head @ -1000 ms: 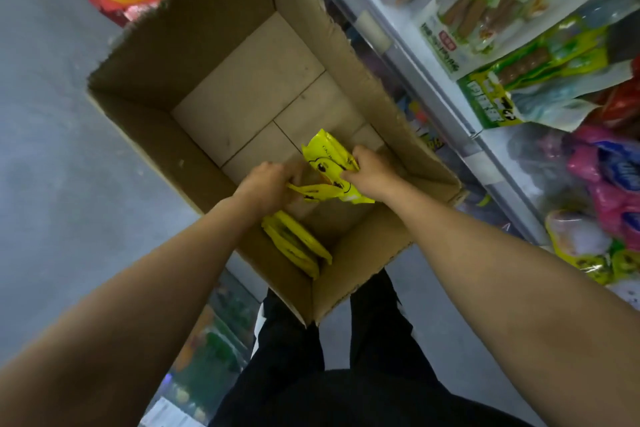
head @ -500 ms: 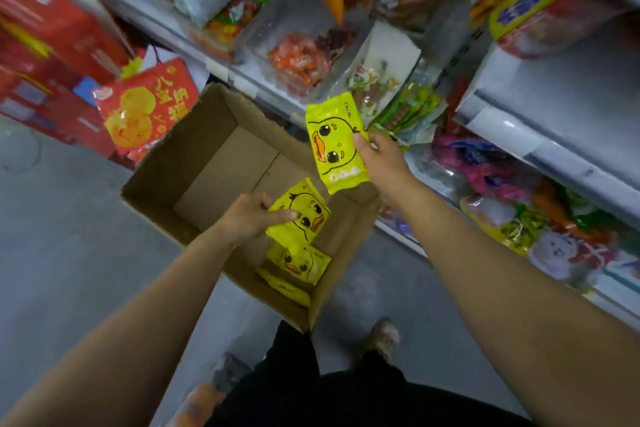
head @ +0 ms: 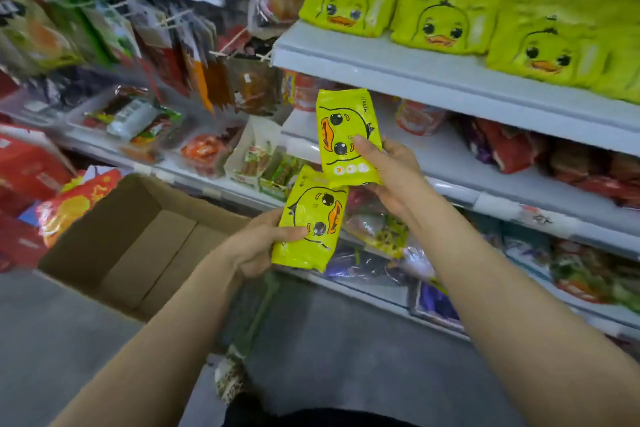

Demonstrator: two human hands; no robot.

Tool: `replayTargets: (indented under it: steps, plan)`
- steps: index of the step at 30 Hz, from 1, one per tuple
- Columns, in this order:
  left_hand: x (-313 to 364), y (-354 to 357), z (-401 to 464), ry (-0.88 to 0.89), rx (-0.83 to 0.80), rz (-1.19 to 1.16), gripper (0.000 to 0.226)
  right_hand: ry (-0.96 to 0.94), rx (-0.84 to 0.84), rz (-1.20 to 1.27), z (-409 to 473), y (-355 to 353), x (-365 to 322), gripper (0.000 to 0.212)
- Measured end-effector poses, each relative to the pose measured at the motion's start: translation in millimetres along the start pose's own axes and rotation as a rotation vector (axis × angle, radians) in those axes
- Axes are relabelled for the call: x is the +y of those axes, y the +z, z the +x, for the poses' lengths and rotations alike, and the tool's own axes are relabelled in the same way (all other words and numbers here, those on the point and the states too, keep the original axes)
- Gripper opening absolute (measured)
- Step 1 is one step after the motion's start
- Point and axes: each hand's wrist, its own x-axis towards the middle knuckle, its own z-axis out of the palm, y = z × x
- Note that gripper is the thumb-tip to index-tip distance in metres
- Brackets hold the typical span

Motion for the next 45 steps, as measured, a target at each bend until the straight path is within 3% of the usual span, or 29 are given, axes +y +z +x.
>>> replayTargets:
  steps: [2, 5, 12, 16, 24, 28, 32, 38, 45]
  plan:
    - [-2, 50, 12, 0.02, -0.02, -0.016, 0.07, -0.06, 0.041, 0.02, -26, -46, -26, 0.042]
    - [0, 125, 33, 0.06, -0.018, -0.031, 0.04, -0.151, 0.128, 0.035, -64, -112, -60, 0.035]
    - [24, 281, 77, 0.077, -0.134, 0.359, 0.017, -0.271, 0.342, 0.103, -136, -244, -116, 0.045]
    - [53, 355, 107, 0.161, -0.21, 0.625, 0.032, -0.343, 0.457, 0.135, -163, -305, -140, 0.047]
    - [78, 514, 182, 0.37, -0.401, 1.004, 0.026, -0.441, 0.631, 0.074, -199, -438, -184, 0.048]
    - [78, 593, 233, 0.416, -0.436, 1.138, 0.052, -0.493, 0.68, 0.021, -209, -509, -209, 0.056]
    - [77, 671, 281, 0.46, -0.478, 1.229, 0.072, -0.522, 0.76, 0.011, -212, -575, -242, 0.043]
    - [68, 780, 334, 0.594, -0.521, 1.369, 0.066, -0.551, 0.847, -0.033, -221, -661, -280, 0.04]
    - [56, 865, 374, 0.725, -0.464, 1.541, 0.067, -0.575, 0.835, -0.033, -226, -738, -307, 0.041]
